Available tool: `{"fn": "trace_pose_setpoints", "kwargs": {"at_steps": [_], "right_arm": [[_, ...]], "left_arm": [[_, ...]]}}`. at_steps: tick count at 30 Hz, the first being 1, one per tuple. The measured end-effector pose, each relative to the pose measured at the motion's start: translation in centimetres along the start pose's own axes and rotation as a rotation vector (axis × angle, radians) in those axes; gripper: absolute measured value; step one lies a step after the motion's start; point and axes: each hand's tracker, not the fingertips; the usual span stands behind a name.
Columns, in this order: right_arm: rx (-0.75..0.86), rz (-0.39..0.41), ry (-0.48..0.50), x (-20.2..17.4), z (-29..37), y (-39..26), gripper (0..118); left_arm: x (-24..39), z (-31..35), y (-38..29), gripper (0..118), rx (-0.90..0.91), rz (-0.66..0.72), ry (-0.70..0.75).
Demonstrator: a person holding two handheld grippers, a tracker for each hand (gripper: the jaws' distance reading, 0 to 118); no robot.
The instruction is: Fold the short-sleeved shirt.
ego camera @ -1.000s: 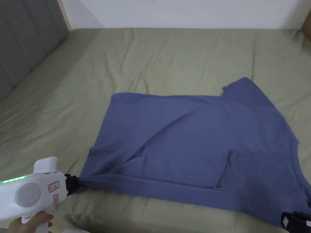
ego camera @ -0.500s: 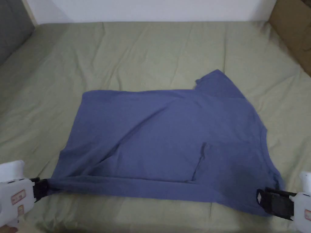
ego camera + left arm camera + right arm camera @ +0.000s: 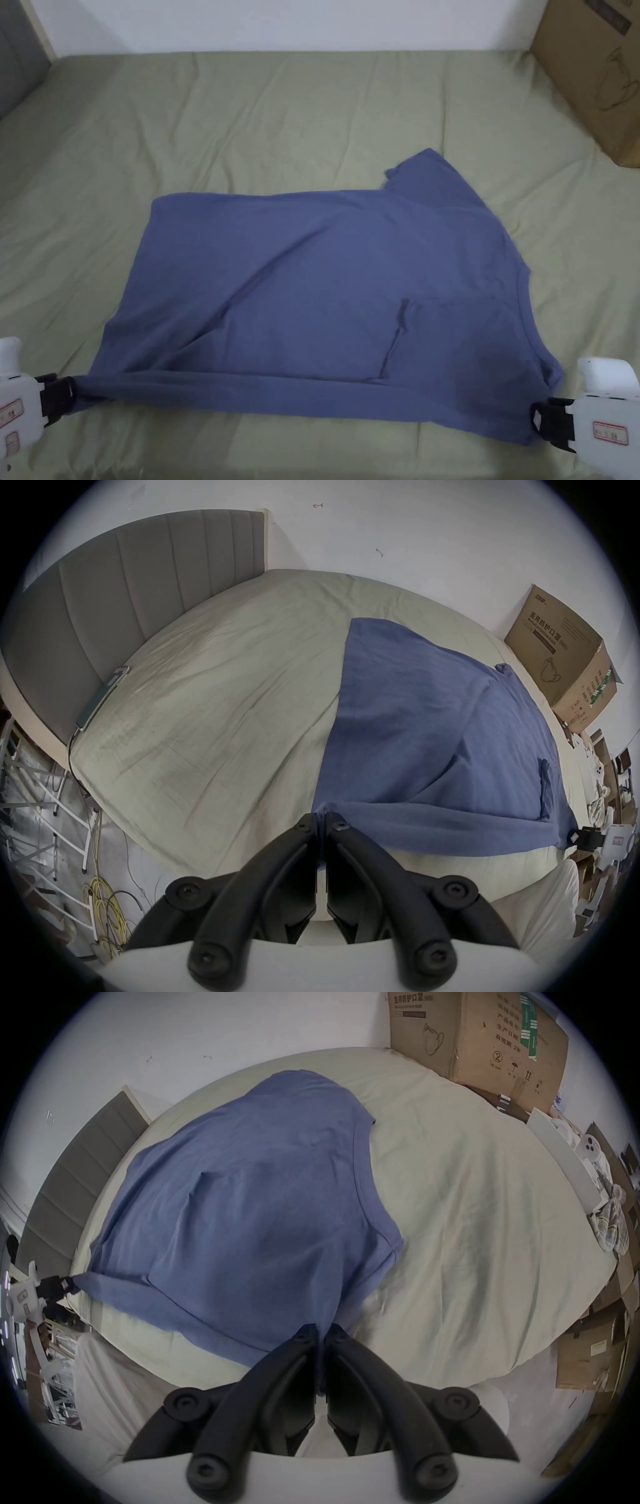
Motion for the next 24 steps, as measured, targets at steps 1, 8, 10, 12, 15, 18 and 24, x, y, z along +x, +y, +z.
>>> {"fn": "trace_pose_setpoints", "kwargs": {"at_steps": [1, 8, 10, 12, 15, 18, 24], "right_arm": [[0.017, -0.019, 0.004, 0.2, 0.4, 0.5, 4], [0.108, -0.126, 0.079, 1.3, 1.5, 6.8, 4], [0.125, -0.135, 0.072, 1.4, 0.9, 9.1, 4], [0.126, -0.132, 0.06, 1.5, -0.2, 11.7, 4], [0.102, -0.143, 0.037, 1.5, -2.7, 14.8, 4], [0.056, -0.113, -0.017, 1.0, -6.0, 16.5, 4], [0.013, -0.025, -0.143, -0.1, -7.5, 16.5, 84]], "left_arm": [[0.1, 0.2, 0.3, 2, 0.004, -0.003, 0.0], [0.7, 0.4, 5.0, 2, 0.054, -0.059, -0.019], [0.9, -0.4, 6.8, 2, 0.06, -0.068, -0.011], [1.3, -1.6, 8.7, 2, 0.059, -0.092, -0.007], [2.2, -4.0, 11.0, 2, 0.023, -0.128, -0.008], [3.1, -6.8, 12.3, 4, -0.001, -0.168, 0.006], [3.2, -7.7, 12.7, 90, -0.047, -0.175, 0.022]]}}
